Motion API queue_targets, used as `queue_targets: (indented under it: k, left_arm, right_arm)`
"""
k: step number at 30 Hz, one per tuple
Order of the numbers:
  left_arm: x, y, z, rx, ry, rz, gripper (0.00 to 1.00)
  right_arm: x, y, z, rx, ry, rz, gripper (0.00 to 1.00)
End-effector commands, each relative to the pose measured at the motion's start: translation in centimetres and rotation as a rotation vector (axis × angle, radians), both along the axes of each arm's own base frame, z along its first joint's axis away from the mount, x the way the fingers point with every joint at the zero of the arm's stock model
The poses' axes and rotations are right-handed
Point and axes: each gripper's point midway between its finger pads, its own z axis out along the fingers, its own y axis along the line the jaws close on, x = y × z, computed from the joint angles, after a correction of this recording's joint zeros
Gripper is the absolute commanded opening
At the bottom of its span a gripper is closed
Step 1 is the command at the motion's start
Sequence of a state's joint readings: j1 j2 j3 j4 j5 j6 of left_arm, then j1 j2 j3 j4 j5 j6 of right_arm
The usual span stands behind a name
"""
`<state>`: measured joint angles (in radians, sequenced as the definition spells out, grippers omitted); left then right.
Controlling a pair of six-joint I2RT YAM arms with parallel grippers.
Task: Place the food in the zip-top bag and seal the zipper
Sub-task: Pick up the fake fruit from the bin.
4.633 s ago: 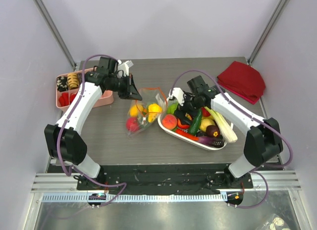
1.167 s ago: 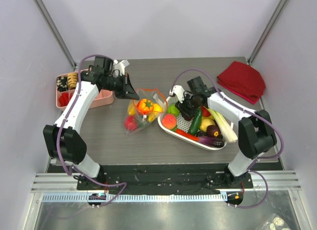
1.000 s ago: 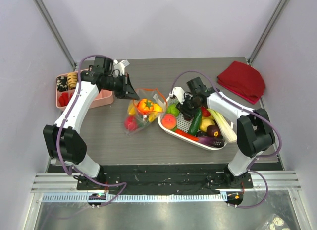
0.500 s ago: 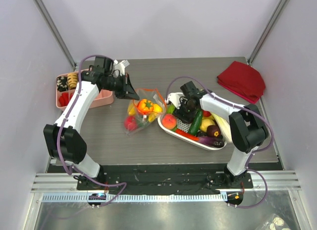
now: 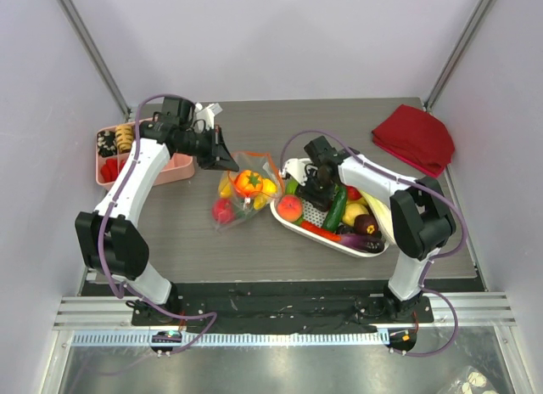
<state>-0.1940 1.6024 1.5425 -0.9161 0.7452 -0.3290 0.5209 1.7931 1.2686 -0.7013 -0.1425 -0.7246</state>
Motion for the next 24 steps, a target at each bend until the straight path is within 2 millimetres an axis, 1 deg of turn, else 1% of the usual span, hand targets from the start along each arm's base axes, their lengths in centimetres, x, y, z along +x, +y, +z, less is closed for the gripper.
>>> queue_targets:
  k: [1,3,4,6,7,9,11,17,24]
  left_arm:
    - [0.4,0.0,1.8,-0.031,-0.055,-0.004,0.0]
    - [0.2,0.0,1.9,-0.043,-0.035,0.003,0.0]
    - [0.3,0.3,2.0,-0.047,-0.037,0.01,0.0]
    - [0.3,0.5,1.9,-0.044,-0.037,0.012,0.0]
    - [0.4,0.7,2.0,-0.044,-0.04,0.016,0.0]
    - [0.3,0.7,2.0,-0.043,-0.037,0.014,0.0]
    - [0.3,0.7,2.0,-0.041,-0.041,0.01,0.0]
    - [0.2,0.7,1.9,-0.041,-0.041,0.009,0.0]
    - [0.4,0.6,1.9,-0.042,-0.036,0.012,0.0]
  right_arm:
    - [1.4,1.3,3.1,0.047,-0.055,-0.008,0.44]
    - [1.6,2.1,4.1,0.089,-0.056,-0.027,0.42]
    - [1.9,2.4,4.9,0.106,-0.064,-0.032,0.43]
    - [1.9,2.5,5.4,0.112,-0.059,-0.029,0.52]
    - [1.7,2.5,5.6,0.104,-0.047,-0.025,0.65]
    - [1.4,2.2,5.4,0.083,-0.032,-0.006,0.71]
    - [0.9,1.8,4.8,0.056,-0.007,0.01,0.72]
    - [-0.3,0.6,2.7,-0.026,0.031,0.04,0.68]
    - [-1.0,-0.5,0.1,-0.112,0.06,0.054,0.68]
